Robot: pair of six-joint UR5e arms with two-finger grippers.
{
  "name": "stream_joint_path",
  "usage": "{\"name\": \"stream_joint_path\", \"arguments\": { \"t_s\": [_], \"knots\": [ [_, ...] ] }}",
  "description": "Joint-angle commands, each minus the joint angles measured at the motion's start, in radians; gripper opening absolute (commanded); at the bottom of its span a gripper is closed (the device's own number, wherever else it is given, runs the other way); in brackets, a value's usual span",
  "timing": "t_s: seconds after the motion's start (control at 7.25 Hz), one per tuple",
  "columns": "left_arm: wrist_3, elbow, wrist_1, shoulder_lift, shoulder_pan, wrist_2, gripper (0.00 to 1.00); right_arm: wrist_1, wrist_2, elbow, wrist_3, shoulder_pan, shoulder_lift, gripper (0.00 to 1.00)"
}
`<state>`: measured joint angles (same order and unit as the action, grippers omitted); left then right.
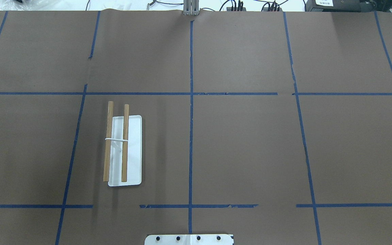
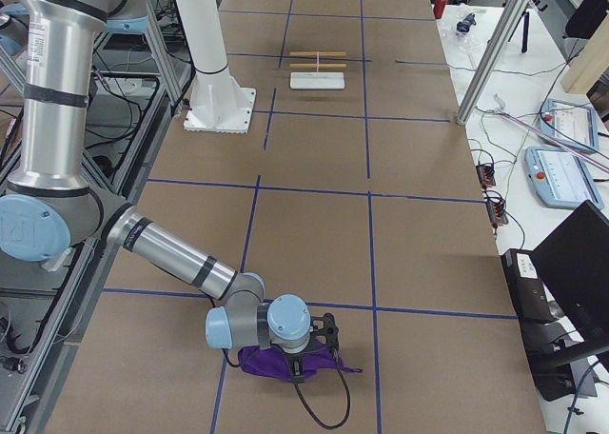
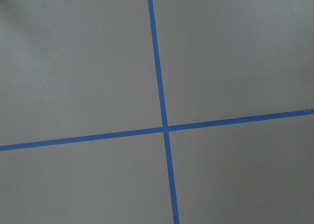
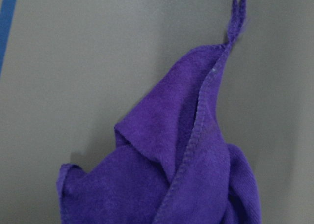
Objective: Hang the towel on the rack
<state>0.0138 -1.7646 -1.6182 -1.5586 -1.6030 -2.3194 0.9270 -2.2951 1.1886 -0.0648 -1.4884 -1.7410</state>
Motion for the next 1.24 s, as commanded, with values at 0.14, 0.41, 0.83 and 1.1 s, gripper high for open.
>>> {"name": "stream_joint_path", "arguments": {
  "t_s": [0.14,0.41,0.83,1.1],
  "knots": [
    [0.0,-0.006,0.0,0.0,0.0,0.0,1.0,0.001,0.003,-0.036,-0.001,0.01,0.001,1.0],
    [0.0,-0.009,0.0,0.0,0.0,0.0,1.0,0.001,-0.003,-0.046,-0.001,0.016,0.001,1.0],
    [0.002,-0.016,0.001,0.0,0.0,0.0,1.0,0.003,0.003,-0.046,0.005,0.019,0.003,0.28],
    [0.0,-0.021,0.001,0.0,0.0,0.0,1.0,0.003,0.003,-0.044,-0.004,0.019,0.011,0.0]
  ]
}}
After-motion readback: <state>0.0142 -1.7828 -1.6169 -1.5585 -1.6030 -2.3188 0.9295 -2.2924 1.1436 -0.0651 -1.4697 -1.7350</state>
